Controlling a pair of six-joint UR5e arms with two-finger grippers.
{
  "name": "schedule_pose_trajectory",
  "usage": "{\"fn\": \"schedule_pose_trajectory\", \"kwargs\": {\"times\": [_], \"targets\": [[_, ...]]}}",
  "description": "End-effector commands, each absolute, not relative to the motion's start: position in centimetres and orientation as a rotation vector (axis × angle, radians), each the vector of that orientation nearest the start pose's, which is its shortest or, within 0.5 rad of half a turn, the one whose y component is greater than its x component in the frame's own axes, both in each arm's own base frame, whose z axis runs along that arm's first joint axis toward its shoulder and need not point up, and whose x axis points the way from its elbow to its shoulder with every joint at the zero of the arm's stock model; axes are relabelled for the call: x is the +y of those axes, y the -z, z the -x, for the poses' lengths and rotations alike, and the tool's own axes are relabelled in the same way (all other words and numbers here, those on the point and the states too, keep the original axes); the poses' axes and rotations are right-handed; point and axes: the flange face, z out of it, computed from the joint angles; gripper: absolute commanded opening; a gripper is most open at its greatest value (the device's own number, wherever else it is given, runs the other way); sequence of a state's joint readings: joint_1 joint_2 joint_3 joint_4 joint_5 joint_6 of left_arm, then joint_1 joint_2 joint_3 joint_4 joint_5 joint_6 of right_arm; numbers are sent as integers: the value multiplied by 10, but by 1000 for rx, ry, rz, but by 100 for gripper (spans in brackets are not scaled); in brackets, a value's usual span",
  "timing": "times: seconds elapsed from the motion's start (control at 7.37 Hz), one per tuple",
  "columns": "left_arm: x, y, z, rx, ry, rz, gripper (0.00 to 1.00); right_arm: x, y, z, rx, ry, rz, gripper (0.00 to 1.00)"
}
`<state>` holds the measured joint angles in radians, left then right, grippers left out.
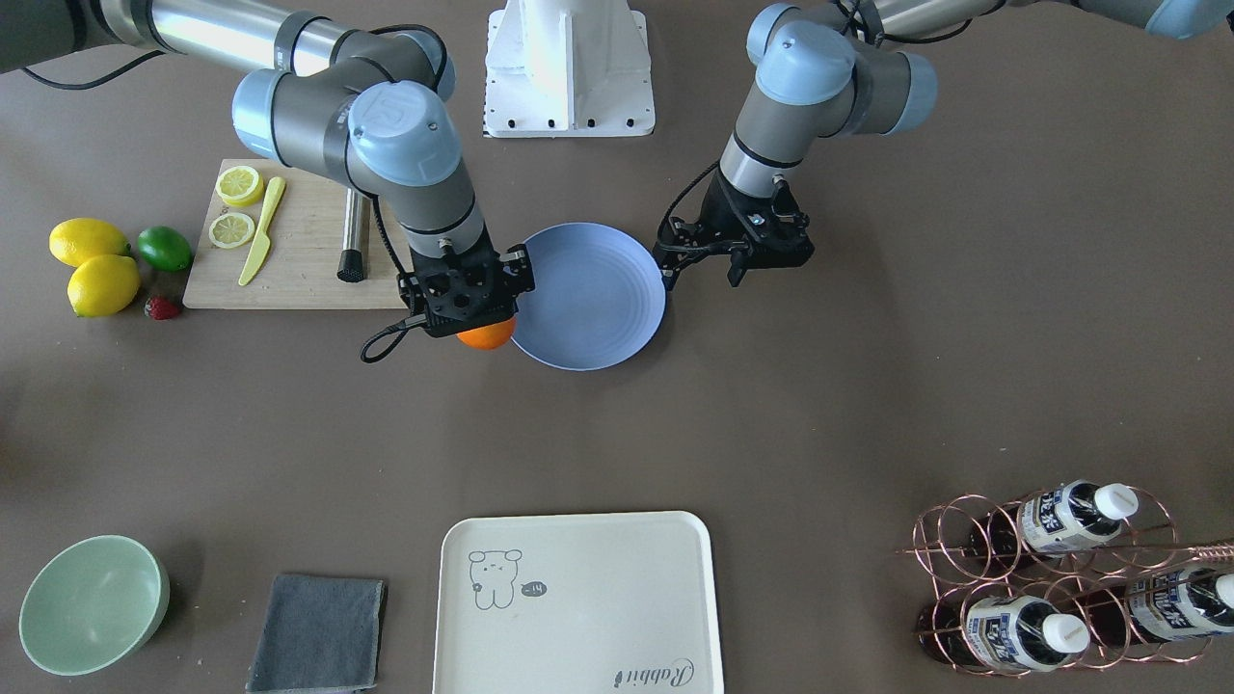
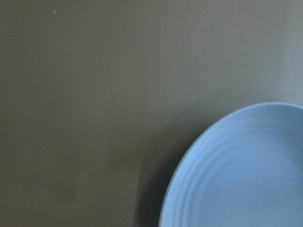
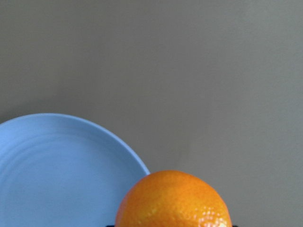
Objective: Pick orange to plate
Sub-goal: 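Carry the orange over the blue plate and release it while the left arm withdraws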
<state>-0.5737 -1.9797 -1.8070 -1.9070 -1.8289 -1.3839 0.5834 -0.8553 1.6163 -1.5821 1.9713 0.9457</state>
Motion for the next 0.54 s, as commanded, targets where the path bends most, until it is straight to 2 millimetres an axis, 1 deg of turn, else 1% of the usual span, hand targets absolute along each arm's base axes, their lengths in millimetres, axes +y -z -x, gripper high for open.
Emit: {"fn": "schedule_pose_trajectory", "kwargs": {"times": [0.0, 0.14, 0.27, 0.41], "targets": [[-448, -332, -411, 916, 107, -228, 97, -407, -180, 587, -810, 179, -137, 0], [-454, -345, -395, 922, 83, -187, 97, -396, -183, 598, -801, 153, -128, 0], [-454, -343, -391, 934, 79, -175, 97, -391, -183, 603, -797, 159, -131, 0], [-454, -344, -391, 933, 80, -172, 97, -396, -180, 614, -809, 156, -146, 0]]}}
